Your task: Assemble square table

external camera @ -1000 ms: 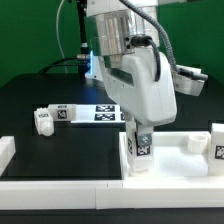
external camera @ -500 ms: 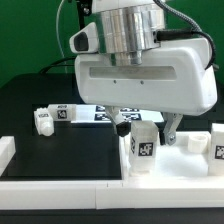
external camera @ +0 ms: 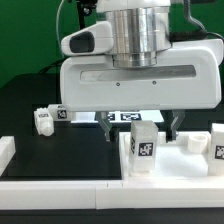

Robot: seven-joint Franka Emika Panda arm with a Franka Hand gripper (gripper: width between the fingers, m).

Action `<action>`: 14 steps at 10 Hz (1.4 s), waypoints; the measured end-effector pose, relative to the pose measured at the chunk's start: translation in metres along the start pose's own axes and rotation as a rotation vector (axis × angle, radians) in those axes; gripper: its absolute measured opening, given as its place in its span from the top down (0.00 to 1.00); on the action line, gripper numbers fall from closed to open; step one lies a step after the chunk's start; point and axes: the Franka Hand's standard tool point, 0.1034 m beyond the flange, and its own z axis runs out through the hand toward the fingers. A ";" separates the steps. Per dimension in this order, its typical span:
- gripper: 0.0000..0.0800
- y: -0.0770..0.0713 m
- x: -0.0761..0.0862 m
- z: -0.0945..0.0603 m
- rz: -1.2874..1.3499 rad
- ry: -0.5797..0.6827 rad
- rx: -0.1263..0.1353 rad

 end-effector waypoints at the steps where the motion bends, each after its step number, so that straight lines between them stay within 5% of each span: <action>1: 0.19 0.000 0.000 0.000 0.016 0.000 0.001; 2: 0.33 0.000 0.000 0.000 0.040 0.000 0.001; 3: 0.33 0.000 0.000 0.000 0.048 0.000 0.002; 4: 0.56 0.000 0.000 0.000 0.092 0.000 0.003; 5: 0.64 0.000 0.000 0.000 0.155 0.000 0.003; 10: 0.64 0.003 0.001 0.001 0.720 0.000 0.001; 14: 0.64 0.006 -0.002 0.001 1.321 -0.011 0.069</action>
Offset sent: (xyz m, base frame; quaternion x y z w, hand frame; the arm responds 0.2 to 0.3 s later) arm 0.0000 0.0000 0.0000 0.0000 0.0000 0.0650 0.9979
